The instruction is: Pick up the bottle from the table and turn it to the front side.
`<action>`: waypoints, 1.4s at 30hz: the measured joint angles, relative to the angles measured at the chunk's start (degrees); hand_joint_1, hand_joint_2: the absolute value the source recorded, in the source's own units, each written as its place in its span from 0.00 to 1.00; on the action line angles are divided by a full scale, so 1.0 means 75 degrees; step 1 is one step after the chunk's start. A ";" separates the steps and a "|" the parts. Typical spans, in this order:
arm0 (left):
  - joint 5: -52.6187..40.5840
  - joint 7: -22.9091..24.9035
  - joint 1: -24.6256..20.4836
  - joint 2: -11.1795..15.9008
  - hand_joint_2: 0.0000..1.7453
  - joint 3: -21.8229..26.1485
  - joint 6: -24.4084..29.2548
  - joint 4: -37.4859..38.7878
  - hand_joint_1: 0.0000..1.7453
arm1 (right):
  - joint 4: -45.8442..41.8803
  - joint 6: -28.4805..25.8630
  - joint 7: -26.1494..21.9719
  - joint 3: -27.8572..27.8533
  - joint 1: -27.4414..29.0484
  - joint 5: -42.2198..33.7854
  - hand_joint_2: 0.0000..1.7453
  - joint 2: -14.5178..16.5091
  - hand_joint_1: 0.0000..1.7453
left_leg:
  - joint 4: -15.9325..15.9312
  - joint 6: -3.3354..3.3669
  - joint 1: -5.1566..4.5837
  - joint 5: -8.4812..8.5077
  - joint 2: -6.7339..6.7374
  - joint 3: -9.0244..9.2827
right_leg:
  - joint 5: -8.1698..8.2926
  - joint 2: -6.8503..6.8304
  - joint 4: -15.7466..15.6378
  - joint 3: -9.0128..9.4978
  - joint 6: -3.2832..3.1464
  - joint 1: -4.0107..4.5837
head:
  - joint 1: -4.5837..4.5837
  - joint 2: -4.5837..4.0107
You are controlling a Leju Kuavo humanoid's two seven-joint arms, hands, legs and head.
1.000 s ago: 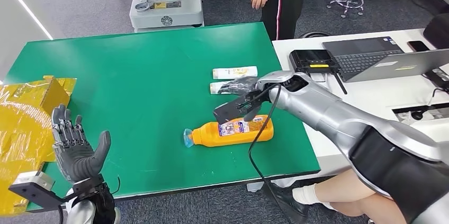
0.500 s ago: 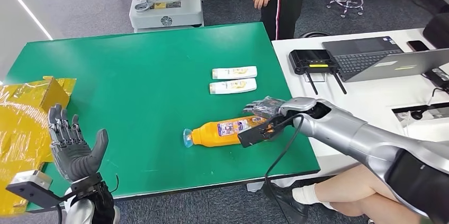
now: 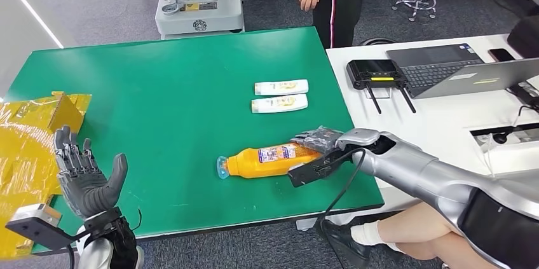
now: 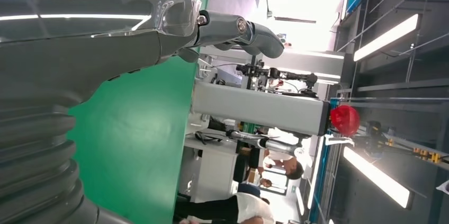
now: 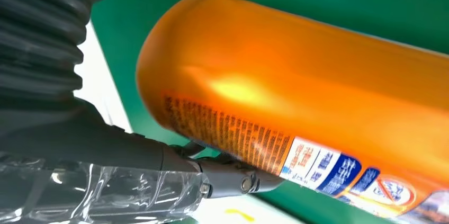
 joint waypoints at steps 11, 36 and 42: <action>0.0033 0.0000 -0.0142 -0.0007 1.00 -0.0024 0.0041 0.0039 0.00 | 0.0281 -0.0711 -0.0246 -0.0077 0.0238 0.0239 1.00 0.0311 0.00 | 0.0000 0.0000 -0.0001 0.0000 0.0004 0.0000 | 0.0000 0.0004 0.0000 0.0000 0.0001 0.0000 | -0.0001 0.0000; 0.0049 0.0000 -0.0219 -0.0023 1.00 -0.0219 0.0042 0.0175 0.00 | 0.0072 -0.0823 -0.0469 -0.0511 0.0451 0.1036 1.00 0.1202 0.20 | 0.0000 0.0000 0.0000 0.0000 0.0005 -0.0002 | 0.0001 0.0004 0.0002 0.0000 0.0001 0.0000 | -0.0001 0.0000; 0.0074 0.0000 -0.0219 -0.0023 1.00 -0.0216 0.0071 0.0175 0.00 | 0.0330 -0.0645 -0.0627 -0.0521 0.0281 0.1147 1.00 0.1526 1.00 | -0.0001 0.0000 0.0000 0.0000 0.0002 -0.0003 | 0.0000 0.0001 0.0003 0.0000 0.0001 0.0000 | -0.0001 0.0000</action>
